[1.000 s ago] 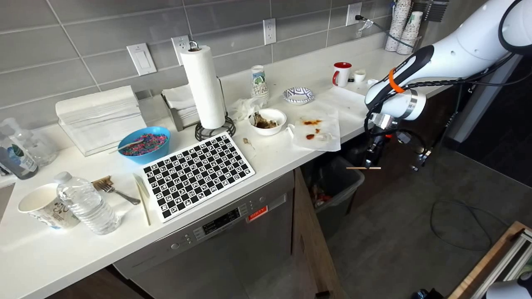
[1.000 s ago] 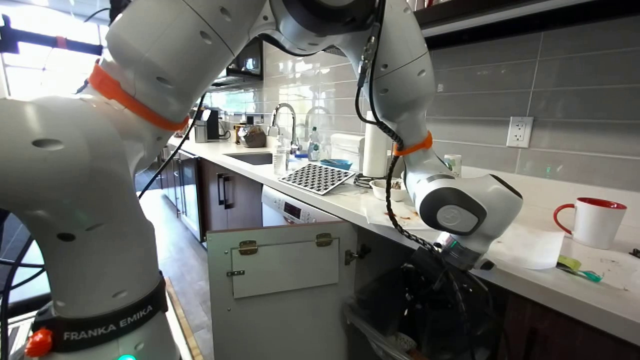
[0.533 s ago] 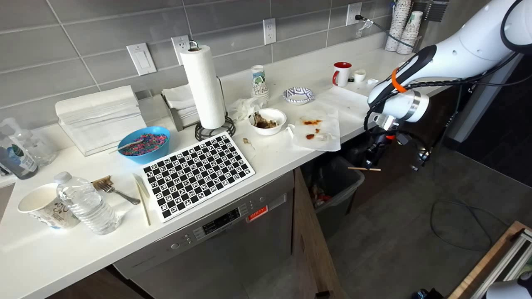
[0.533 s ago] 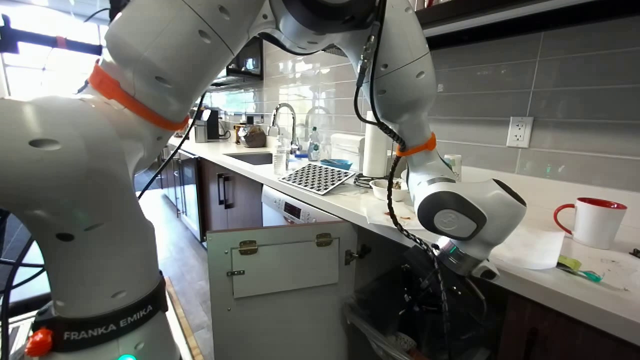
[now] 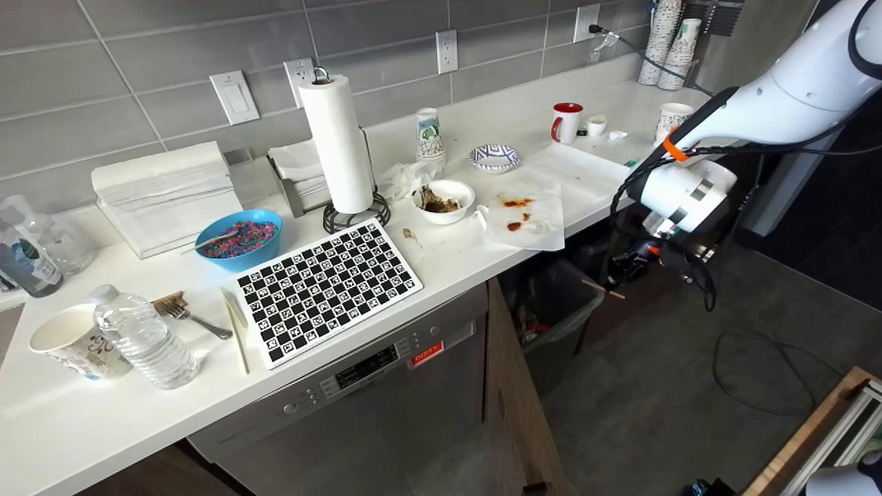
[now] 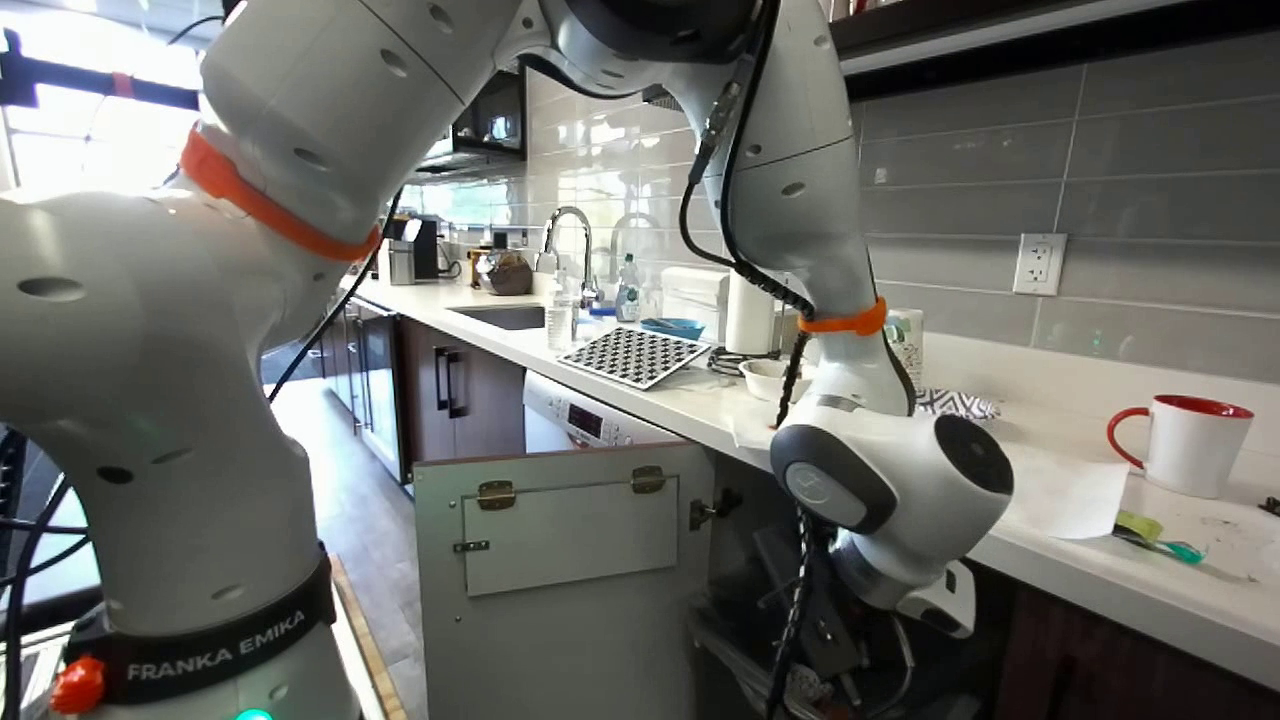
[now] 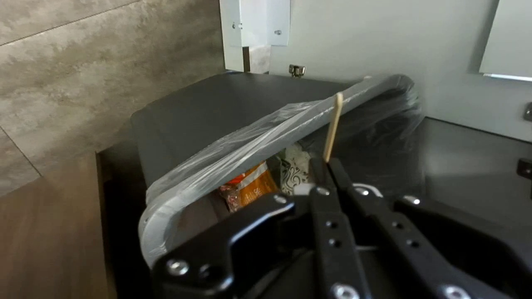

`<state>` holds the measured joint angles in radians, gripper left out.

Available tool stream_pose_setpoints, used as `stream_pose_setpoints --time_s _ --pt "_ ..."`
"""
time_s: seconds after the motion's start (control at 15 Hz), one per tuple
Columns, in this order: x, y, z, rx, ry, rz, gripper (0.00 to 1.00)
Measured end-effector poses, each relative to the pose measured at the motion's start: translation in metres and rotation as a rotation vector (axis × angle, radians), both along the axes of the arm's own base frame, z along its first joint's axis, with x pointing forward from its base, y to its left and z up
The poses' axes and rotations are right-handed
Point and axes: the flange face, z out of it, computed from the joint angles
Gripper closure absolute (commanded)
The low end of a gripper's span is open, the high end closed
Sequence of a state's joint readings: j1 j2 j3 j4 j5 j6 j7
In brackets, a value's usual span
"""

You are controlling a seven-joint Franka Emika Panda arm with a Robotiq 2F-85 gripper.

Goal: Throw the straw into the bin

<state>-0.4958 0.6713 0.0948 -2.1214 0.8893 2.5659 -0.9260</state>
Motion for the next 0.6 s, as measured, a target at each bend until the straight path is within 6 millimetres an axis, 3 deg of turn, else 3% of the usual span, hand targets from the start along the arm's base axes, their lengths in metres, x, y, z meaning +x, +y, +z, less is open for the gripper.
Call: stream_pose_setpoints --time_s 0.2,0.6 --pt "-0.015 0.002 -0.007 0.006 -0.079 -0.145 0.99" --pt "-0.018 0.004 -0.009 0.079 -0.235 -0.304 0.99"
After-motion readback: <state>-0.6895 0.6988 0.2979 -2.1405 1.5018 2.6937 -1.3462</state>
